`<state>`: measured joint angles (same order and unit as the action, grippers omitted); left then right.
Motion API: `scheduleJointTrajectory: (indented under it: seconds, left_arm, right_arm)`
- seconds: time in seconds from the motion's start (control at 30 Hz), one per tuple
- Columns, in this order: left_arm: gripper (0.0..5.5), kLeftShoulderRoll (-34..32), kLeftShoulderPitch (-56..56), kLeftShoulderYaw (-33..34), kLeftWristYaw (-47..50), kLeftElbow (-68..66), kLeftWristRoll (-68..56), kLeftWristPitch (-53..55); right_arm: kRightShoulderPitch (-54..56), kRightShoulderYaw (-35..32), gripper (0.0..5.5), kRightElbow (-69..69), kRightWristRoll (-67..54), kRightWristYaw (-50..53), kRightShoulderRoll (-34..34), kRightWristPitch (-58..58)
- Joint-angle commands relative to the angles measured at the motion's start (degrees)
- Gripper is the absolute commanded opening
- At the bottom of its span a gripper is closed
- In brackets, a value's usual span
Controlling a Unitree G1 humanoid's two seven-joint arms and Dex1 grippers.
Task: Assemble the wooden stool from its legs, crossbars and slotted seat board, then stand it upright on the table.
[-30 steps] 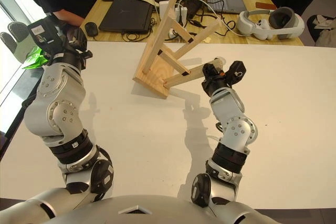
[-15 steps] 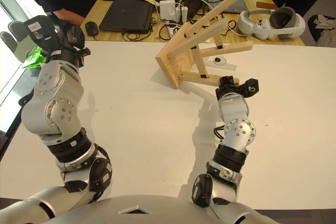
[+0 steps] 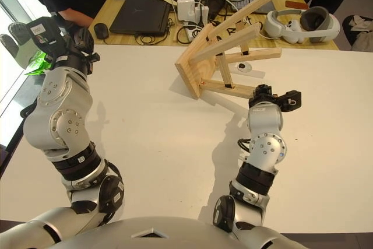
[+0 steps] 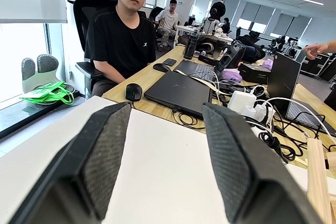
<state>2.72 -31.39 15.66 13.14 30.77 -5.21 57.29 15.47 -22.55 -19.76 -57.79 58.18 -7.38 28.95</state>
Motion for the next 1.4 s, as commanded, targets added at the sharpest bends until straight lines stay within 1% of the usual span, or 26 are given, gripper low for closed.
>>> scheduleJointTrajectory:
  seconds: [0.03, 0.13, 0.2, 0.23, 0.3, 0.37, 0.43, 0.47, 0.5, 0.53, 0.6, 0.63, 0.73, 0.8, 0.9, 1.03, 1.23, 1.4]
  left_arm:
    - [2.49, -0.2, 0.2, -0.2, 0.0, 0.6, -0.1, 1.0]
    - [2.49, -0.2, 0.1, -0.3, 0.0, 0.5, -0.1, 0.9]
    - [2.49, -0.5, 0.1, -0.1, -0.1, 0.5, -0.1, 0.8]
    - [2.49, -0.6, 0.2, 0.0, -0.2, 0.5, -0.1, 0.9]
    - [2.49, -0.7, 0.2, 0.0, -0.2, 0.6, -0.1, 0.8]
    - [2.49, -0.6, 0.3, 0.0, 0.0, 0.5, 0.0, 0.6]
    - [2.49, -0.4, 0.2, 0.0, 0.2, 0.4, 0.0, 0.3]
    - [2.49, -0.3, 0.2, 0.0, 0.3, 0.3, 0.1, 0.2]
    - [2.49, -0.2, 0.2, -0.1, 0.4, 0.2, 0.1, 0.0]
    - [2.49, -0.1, 0.2, -0.1, 0.5, 0.1, 0.1, -0.1]
    - [2.49, -0.1, 0.2, 0.1, 0.5, 0.2, 0.1, -0.4]
    - [2.49, 0.0, 0.3, 0.1, 0.6, 0.2, 0.1, -0.5]
    - [2.49, 0.2, 0.4, 0.3, 0.8, 0.3, 0.2, -0.8]
    - [2.49, 0.3, 0.4, 0.4, 1.0, 0.4, 0.2, -1.0]
    - [2.49, 0.4, 0.4, 0.4, 1.2, 0.3, 0.3, -1.2]
    - [2.49, 0.8, 0.6, 0.4, 1.6, 0.5, 0.2, -1.5]
    - [2.49, 0.7, 0.6, 0.4, 1.5, 0.1, 0.0, -1.8]
    - [2.49, 0.6, 0.1, 0.2, 1.2, -0.6, -0.2, -1.9]
  right_arm:
    - [-5.6, 1.0, 2.70, -1.7, -0.1, 2.3, -2.9, 2.9]
    - [-5.8, 0.6, 2.70, -1.1, 0.1, 2.6, -0.2, 4.6]
    - [-6.3, 2.1, 2.70, -2.2, 0.2, 2.2, 1.7, 7.7]
    - [-6.4, 3.9, 2.70, -3.5, 0.6, 0.7, 3.0, 9.7]
    - [-6.2, 10.0, 2.70, -6.9, 0.9, -4.7, 6.2, 15.0]
    - [-4.5, 20.4, 2.70, -11.3, 6.1, -14.6, 14.9, 20.5]
    - [-0.9, 29.3, 2.70, -14.1, 12.5, -24.9, 23.3, 22.5]
    - [0.9, 32.6, 2.85, -14.4, 15.4, -29.8, 26.6, 22.3]
    - [2.6, 35.2, 2.95, -14.3, 18.7, -33.9, 29.9, 21.7]
    - [5.0, 39.3, 3.09, -13.8, 24.1, -38.4, 34.6, 20.4]
    - [10.6, 50.4, 3.39, -12.0, 38.1, -48.3, 44.9, 16.0]
    - [12.7, 54.2, 3.56, -10.9, 44.3, -51.3, 48.2, 13.7]
    - [18.8, 63.7, 3.69, -5.0, 60.7, -62.9, 55.8, 7.0]
    - [21.1, 67.6, 3.69, -0.1, 68.3, -70.4, 59.1, 3.0]
    - [22.2, 67.9, 3.69, 7.0, 75.3, -77.5, 60.6, -1.9]
    - [23.5, 65.9, 3.69, 16.9, 81.7, -82.1, 58.9, -7.1]
    - [24.7, 63.2, 3.69, 29.4, 88.0, -80.6, 51.5, -11.7]
    - [26.2, 60.5, 3.69, 38.8, 90.3, -78.3, 44.6, -13.7]
